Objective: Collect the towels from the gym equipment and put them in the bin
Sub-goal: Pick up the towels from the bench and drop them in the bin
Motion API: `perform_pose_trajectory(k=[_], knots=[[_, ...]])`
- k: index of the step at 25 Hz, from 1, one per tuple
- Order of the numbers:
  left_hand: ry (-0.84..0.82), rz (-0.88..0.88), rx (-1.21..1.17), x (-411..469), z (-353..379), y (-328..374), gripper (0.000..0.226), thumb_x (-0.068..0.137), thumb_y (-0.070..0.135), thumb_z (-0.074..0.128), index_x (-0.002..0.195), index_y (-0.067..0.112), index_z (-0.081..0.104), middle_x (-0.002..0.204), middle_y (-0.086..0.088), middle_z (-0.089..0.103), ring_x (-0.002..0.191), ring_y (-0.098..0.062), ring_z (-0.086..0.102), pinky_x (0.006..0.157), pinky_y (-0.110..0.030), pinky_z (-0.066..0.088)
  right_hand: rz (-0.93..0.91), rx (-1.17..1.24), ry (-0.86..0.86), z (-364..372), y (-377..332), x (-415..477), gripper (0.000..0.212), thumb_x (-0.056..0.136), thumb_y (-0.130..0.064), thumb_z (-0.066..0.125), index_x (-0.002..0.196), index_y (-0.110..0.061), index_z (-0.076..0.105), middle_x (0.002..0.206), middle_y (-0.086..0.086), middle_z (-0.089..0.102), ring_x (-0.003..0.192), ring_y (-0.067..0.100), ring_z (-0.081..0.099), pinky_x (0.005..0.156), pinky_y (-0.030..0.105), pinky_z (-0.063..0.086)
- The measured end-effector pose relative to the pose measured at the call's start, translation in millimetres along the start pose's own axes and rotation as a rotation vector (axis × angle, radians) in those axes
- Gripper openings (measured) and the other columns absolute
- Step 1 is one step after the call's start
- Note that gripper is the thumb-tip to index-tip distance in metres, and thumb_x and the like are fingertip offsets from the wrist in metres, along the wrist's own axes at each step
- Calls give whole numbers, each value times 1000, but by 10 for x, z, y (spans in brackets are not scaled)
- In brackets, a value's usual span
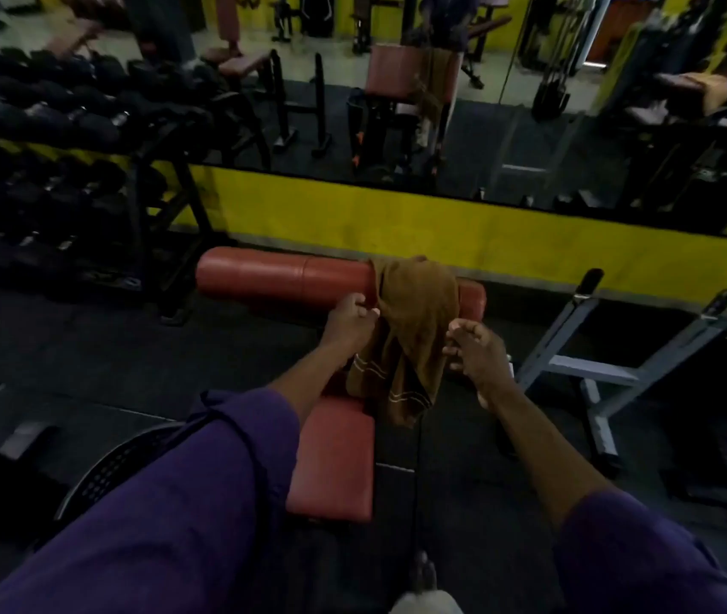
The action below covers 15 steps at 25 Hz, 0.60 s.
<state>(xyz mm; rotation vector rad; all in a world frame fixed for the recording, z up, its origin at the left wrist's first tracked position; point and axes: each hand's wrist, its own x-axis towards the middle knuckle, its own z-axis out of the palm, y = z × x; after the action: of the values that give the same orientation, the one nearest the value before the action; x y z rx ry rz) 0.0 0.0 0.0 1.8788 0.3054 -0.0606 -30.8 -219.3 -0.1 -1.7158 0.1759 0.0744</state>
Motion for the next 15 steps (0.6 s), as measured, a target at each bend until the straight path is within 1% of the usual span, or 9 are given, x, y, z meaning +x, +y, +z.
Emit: perform_pose_trajectory(k=[1,3,6,7,8,10,11,13,15], knots=[[4,49,92,114,35,37,50,95,31,57,140,13,45,129,-8,58,117,-23,56,100,-39,48,1,-34,16,15,3,127,27,100,-32,55,122,-17,60,111,6,68,99,24,65,79,37,53],[-9,143,257,349,125,85,56,95,33,57,144,15,38,141,-11,50,127,-29,50,105,-44,43,-3,-69,37,16,49,412,30,100,-30,56,126,-16,59,110,4,68,98,22,65,75,34,53],[13,298,458,706,278,158,66,90,39,61,146,18,34,146,-14,42,133,-34,42,107,-46,39,-36,-125,64,36,89,818,28,98,-28,58,124,-18,60,111,2,68,98,18,66,79,36,54],[16,325,554,840,339,157,72,88,44,62,148,18,31,150,-15,37,137,-35,36,110,-48,35,-61,-155,61,35,104,967,28,97,-28,58,123,-18,61,109,0,68,98,17,66,78,35,54],[10,342,643,953,404,141,80,86,50,62,149,17,26,154,-14,30,141,-35,28,113,-49,30,-85,-192,59,31,115,1094,29,97,-28,58,124,-18,61,106,-2,67,97,14,66,75,31,53],[-30,320,797,1133,522,89,96,81,61,63,151,13,20,160,-12,17,147,-34,13,116,-53,19,-123,-269,52,21,145,1302,32,97,-29,59,127,-17,60,103,-8,64,92,4,62,69,23,48],[-47,306,847,1199,572,50,99,80,62,63,152,11,19,162,-11,12,149,-33,8,118,-54,14,-132,-292,45,14,166,1387,33,98,-29,59,128,-16,59,104,-10,62,92,1,60,70,22,47],[-48,338,885,1271,631,-53,93,84,59,61,153,10,21,164,-9,9,150,-31,3,119,-55,8,-143,-297,34,17,227,1508,31,98,-28,59,127,-16,60,111,-8,60,96,2,58,76,23,48],[-21,423,843,1293,651,-122,78,90,52,58,150,12,29,163,-6,17,151,-28,6,118,-53,10,-132,-292,44,35,273,1564,25,99,-28,59,122,-19,61,112,-8,60,98,3,58,75,20,46]])
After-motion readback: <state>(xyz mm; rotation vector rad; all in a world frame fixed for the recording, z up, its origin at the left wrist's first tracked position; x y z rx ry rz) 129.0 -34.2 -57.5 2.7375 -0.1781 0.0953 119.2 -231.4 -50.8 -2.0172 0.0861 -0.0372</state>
